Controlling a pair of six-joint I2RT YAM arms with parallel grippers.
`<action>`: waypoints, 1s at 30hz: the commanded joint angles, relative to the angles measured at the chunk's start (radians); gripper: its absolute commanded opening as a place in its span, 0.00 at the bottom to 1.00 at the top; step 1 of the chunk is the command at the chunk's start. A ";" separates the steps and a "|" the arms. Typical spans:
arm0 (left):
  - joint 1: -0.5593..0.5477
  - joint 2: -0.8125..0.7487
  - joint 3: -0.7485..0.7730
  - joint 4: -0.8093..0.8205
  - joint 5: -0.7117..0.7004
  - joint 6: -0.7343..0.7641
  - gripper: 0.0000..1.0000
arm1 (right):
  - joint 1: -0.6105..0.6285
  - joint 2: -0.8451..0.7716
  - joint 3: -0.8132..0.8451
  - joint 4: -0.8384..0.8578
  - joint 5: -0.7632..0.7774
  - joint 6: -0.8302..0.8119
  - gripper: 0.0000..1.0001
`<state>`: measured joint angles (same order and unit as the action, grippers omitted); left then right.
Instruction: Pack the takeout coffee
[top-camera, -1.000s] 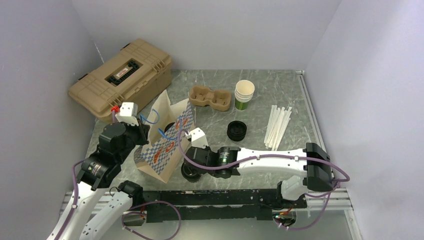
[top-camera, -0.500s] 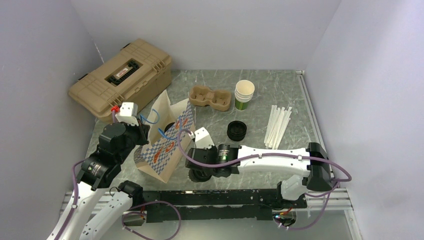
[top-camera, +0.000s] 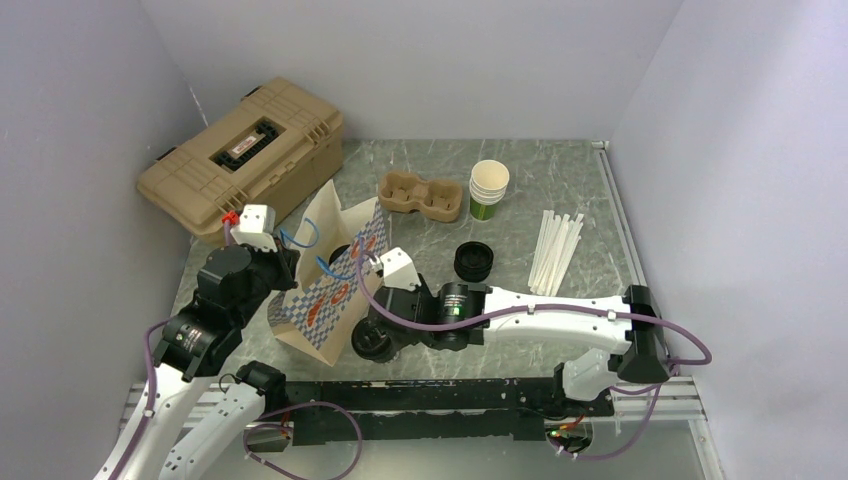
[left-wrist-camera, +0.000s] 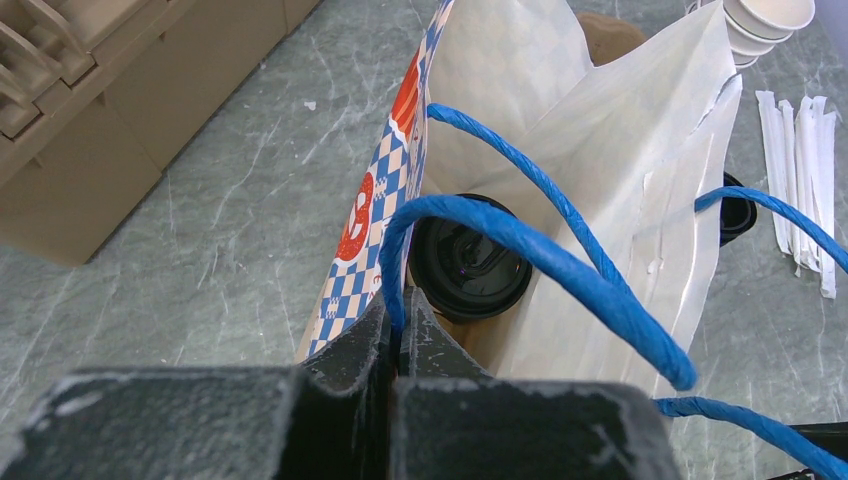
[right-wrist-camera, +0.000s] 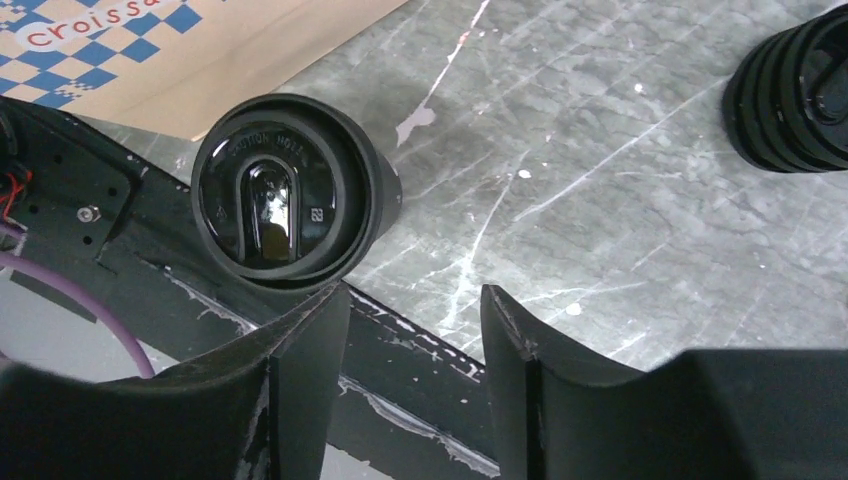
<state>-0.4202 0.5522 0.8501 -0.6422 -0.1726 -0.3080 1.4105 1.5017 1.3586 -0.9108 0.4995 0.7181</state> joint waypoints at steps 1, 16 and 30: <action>0.001 -0.010 0.007 0.016 0.019 0.010 0.00 | -0.001 0.012 0.014 0.076 -0.051 -0.031 0.58; 0.000 -0.014 0.007 0.015 0.016 0.010 0.00 | -0.004 0.102 0.016 0.145 -0.084 -0.089 0.93; 0.001 -0.013 0.009 0.016 0.019 0.012 0.00 | -0.021 0.184 0.052 0.185 -0.135 -0.119 0.97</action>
<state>-0.4202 0.5510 0.8501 -0.6453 -0.1726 -0.3080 1.3960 1.6650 1.3624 -0.7563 0.3782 0.6189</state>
